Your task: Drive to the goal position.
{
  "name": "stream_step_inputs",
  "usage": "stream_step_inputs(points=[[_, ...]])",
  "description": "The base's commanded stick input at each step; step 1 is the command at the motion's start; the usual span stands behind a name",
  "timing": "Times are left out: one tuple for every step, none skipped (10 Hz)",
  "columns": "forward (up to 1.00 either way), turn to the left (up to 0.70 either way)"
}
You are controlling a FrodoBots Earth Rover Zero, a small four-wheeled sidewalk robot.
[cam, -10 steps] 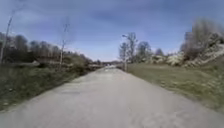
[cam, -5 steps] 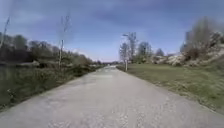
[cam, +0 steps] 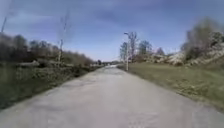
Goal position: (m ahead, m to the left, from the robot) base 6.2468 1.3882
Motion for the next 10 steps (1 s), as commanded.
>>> stream_step_inputs(points=[[0.85,0.00],[0.85,0.00],[0.85,0.00],[0.85,0.00],[0.85,0.00],[0.85,0.00],[0.85,0.00],[0.85,0.00],[0.85,0.00],[0.85,0.00]])
